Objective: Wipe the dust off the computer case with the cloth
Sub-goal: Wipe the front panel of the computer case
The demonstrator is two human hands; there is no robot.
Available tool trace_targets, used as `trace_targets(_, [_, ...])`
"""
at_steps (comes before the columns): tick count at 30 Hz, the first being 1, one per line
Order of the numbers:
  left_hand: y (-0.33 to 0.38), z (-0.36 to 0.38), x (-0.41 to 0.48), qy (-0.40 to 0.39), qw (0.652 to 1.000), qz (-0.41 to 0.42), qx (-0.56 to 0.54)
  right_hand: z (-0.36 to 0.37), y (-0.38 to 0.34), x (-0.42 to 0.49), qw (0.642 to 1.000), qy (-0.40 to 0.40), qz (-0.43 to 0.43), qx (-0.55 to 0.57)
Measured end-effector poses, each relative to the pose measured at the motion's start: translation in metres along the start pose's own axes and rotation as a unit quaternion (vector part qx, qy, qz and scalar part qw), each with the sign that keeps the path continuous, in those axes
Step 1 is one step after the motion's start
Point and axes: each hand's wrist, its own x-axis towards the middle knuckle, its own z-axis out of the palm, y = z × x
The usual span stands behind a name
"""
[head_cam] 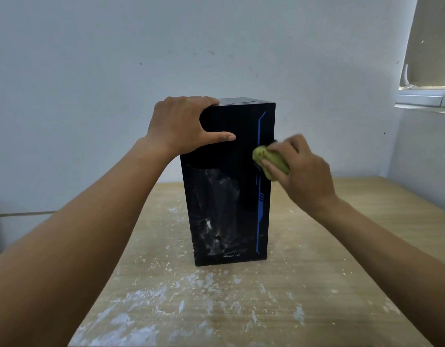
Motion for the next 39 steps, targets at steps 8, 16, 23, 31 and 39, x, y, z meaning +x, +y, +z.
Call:
trace_targets(8, [0.001,-0.001,0.000,0.001,1.000,-0.006,-0.002,-0.002,-0.017,0.036,0.998,0.055,0.036,0.016])
trace_targets(16, [0.002,-0.003,-0.001,-0.012,1.000,-0.012,-0.003,0.019,-0.020,-0.021,0.999,-0.032,-0.035,-0.011])
trace_targets(23, [0.001,-0.003,-0.001,-0.020,1.000,-0.015,-0.006,0.021,-0.004,-0.054,0.995,-0.079,-0.052,-0.035])
trace_targets(31, [0.002,-0.003,-0.002,-0.008,1.000,-0.010,-0.012,-0.002,-0.005,0.001,1.000,0.001,-0.003,0.001])
trace_targets(39, [0.002,-0.003,-0.002,-0.005,1.000,-0.011,-0.018,0.003,-0.022,0.026,1.000,0.029,0.005,0.002])
